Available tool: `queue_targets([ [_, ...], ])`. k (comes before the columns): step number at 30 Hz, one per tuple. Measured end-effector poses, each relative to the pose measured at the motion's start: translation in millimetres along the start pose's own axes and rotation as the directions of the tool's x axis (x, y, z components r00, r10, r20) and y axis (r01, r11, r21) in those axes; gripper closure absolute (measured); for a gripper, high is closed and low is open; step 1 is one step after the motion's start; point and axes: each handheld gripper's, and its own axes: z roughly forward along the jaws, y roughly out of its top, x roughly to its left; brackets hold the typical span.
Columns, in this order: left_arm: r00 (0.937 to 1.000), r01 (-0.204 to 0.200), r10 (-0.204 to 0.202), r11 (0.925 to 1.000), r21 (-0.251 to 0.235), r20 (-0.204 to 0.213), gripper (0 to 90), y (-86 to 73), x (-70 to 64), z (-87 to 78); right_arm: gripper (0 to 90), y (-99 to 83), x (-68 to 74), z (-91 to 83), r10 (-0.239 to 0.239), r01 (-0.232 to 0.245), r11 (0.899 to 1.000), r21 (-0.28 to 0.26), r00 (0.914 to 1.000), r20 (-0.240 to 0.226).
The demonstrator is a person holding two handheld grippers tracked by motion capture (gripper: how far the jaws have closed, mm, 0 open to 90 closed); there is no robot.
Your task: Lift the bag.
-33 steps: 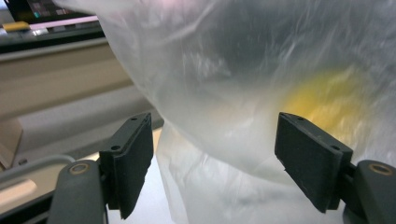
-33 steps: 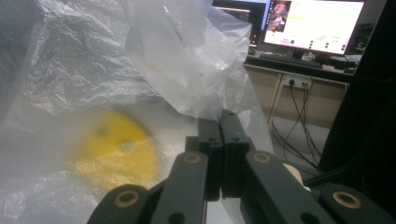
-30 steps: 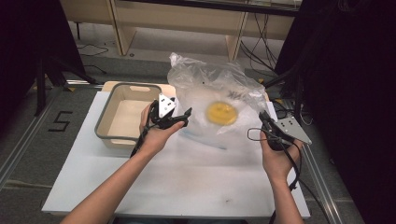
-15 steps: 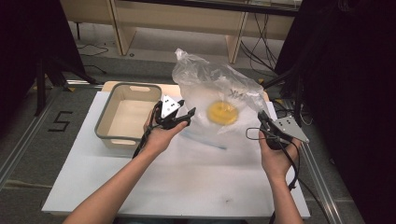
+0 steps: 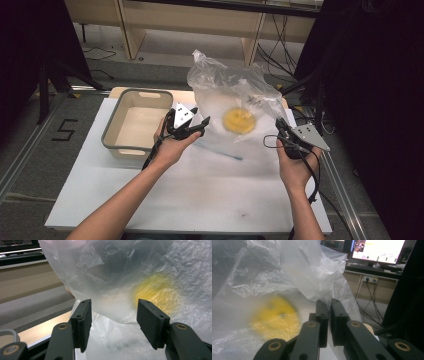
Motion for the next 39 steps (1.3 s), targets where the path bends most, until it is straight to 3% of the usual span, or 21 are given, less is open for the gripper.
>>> queue_targets([
  [8, 1.0000, -0.003, 0.003, 1.0000, -0.003, -0.004, 45.1, 0.5, -0.9, -0.7, 78.0, 0.1, -1.6, -3.5, 0.004, -0.004, 1.000, -0.004, 1.0000, 0.004],
  [23, 0.9999, -0.017, 0.017, 0.9998, -0.011, -0.004, 43.4, 3.0, -1.8, -4.9, 47.0, 2.7, 1.0, -8.9, -0.026, 0.028, 0.999, -0.035, 0.9991, 0.034],
  [39, 0.9995, -0.032, 0.032, 0.9994, -0.015, -0.006, 39.1, 6.7, -3.3, -13.1, 32.7, 3.6, 6.8, -14.4, -0.068, 0.067, 0.996, -0.049, 0.9976, -0.011],
])
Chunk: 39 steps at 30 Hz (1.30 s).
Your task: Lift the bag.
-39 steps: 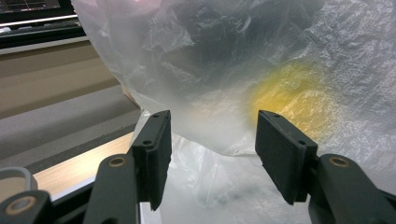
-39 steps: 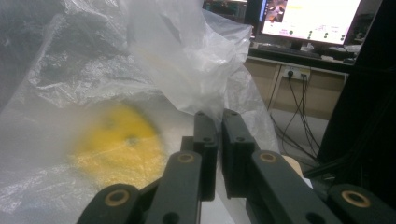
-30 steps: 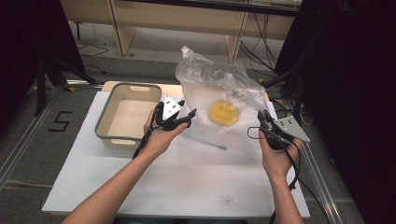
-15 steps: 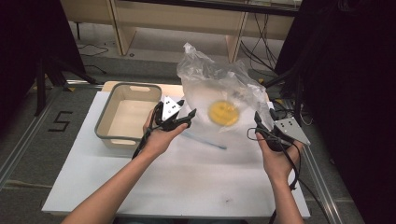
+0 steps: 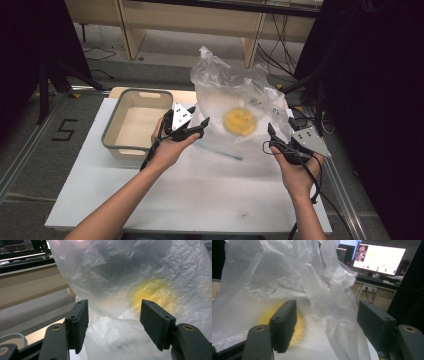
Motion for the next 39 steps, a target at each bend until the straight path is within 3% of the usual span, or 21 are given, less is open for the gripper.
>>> queue_targets([
  [7, 1.0000, -0.001, 0.001, 1.0000, -0.008, -0.002, 37.1, 3.1, 0.0, -5.5, 29.4, 3.9, 2.1, -5.2, -0.002, 0.001, 1.000, -0.024, 0.9998, -0.019],
  [22, 1.0000, -0.002, 0.002, 0.9999, -0.010, 0.003, 34.4, 4.1, -0.5, -12.8, 29.7, 3.3, 5.4, -9.3, -0.017, 0.017, 1.000, -0.017, 0.9992, -0.035],
  [39, 0.9994, -0.020, 0.020, 0.9994, 0.027, 0.028, 31.8, 2.9, 2.3, -39.7, 31.1, -1.7, 18.5, -13.7, -0.023, 0.023, 1.000, -0.001, 0.9889, -0.147],
])
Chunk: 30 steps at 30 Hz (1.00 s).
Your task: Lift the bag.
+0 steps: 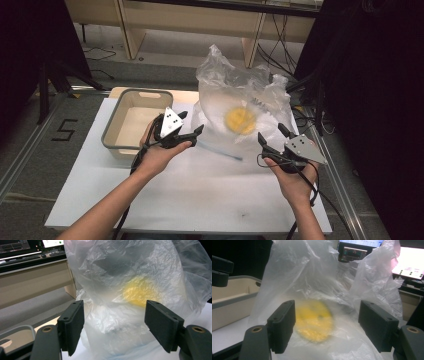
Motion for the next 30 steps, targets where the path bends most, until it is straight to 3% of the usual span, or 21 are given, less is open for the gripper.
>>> queue_targets([
  [30, 0.9992, -0.036, 0.035, 0.9984, 0.043, 0.022, 30.8, -9.5, 3.6, -24.6, 31.3, -7.6, 13.1, -3.5, 0.006, -0.002, 0.999, 0.039, 0.9947, -0.103],
])
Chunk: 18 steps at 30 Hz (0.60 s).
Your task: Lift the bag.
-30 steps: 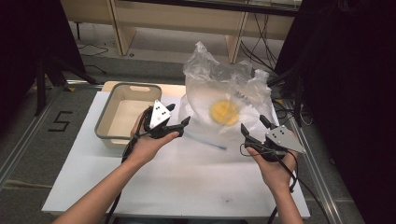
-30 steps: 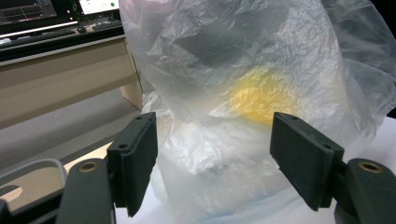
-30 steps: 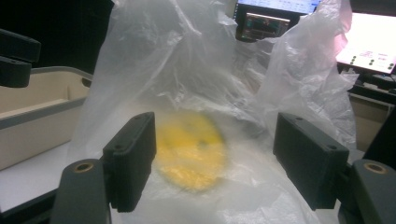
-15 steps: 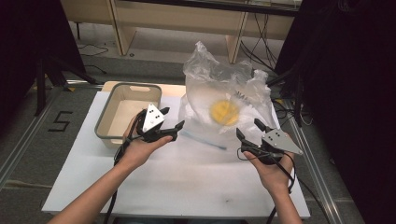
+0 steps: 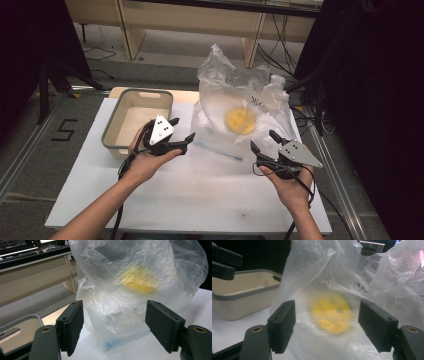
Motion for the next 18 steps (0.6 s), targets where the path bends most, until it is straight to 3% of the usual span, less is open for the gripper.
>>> queue_targets([
  [18, 0.9997, -0.019, 0.019, 0.9995, 0.024, 0.015, 30.1, -8.6, 0.1, -13.0, 31.3, -7.6, 4.4, -4.4, 0.015, -0.014, 1.000, 0.021, 0.9979, -0.063],
])
